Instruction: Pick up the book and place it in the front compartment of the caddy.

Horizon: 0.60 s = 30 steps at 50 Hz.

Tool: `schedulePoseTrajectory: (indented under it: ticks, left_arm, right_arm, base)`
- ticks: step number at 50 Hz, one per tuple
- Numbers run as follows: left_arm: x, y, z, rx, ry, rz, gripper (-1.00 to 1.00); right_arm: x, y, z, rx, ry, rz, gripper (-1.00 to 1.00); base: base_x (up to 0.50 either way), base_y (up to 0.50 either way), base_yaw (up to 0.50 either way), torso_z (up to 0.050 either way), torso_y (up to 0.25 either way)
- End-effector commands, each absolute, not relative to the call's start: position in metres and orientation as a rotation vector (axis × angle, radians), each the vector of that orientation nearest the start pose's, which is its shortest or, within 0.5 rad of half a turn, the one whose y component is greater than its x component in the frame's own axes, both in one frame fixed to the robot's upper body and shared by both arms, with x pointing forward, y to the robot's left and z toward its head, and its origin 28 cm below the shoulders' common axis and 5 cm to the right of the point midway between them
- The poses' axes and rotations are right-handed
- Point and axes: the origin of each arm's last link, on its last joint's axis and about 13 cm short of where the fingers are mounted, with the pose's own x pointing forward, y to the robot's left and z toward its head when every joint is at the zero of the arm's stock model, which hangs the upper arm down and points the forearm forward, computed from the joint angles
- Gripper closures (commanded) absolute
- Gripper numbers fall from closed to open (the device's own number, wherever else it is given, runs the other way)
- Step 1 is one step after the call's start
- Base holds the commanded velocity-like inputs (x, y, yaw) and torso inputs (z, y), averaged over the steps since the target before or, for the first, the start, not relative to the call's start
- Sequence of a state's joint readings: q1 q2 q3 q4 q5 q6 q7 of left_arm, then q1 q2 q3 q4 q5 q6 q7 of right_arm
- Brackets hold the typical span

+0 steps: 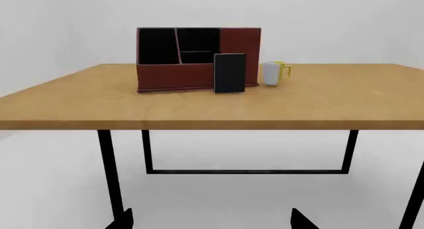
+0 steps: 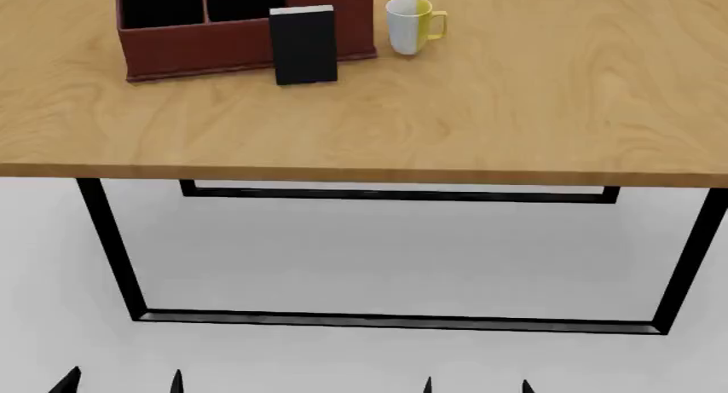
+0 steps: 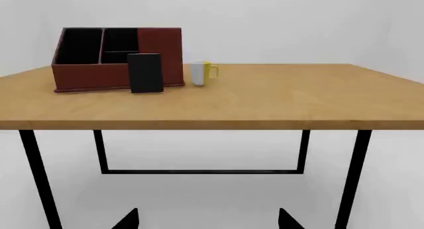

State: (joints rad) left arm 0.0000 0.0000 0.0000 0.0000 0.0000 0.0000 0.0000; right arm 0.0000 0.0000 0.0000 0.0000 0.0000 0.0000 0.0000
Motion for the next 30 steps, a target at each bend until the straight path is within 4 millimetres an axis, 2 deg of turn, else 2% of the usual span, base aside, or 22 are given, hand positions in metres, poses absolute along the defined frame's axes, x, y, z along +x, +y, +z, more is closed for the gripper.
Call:
schedulePoseTrajectory:
  ticks: [1, 2, 18, 24, 30]
  left_arm:
    - [0.211, 0.213, 0.014, 0.0, -0.001, 0.017, -1.0]
    - [0.21, 0.205, 0.013, -0.001, 0.0, 0.0, -1.0]
    - [0.206, 0.206, 0.02, -0.032, -0.019, 0.005, -1.0]
    - [0.209, 0.209, 0.042, -0.017, -0.065, -0.001, -1.0]
    - [0.222, 0.212, 0.074, -0.007, -0.161, 0.003, -1.0]
  right_arm:
    - [0.211, -0.096, 0.013, -0.02, 0.0, 0.0, -1.0]
    - [0.211, -0.097, 0.013, 0.003, 0.001, -0.002, -1.0]
    - [0.218, -0.097, 0.016, 0.014, -0.009, -0.011, -1.0]
    - [0.221, -0.098, 0.036, 0.038, -0.052, -0.023, -1.0]
    - [0.229, -0.1, 0.069, 0.021, -0.13, -0.03, -1.0]
  base:
    - [0.0, 0.0, 0.0, 0.0, 0.0]
    - [0.0, 0.0, 0.0, 0.0, 0.0]
    - [0.0, 0.0, 0.0, 0.0, 0.0]
    - [0.0, 0.0, 0.0, 0.0, 0.0]
    - [0.0, 0.0, 0.0, 0.0, 0.0]
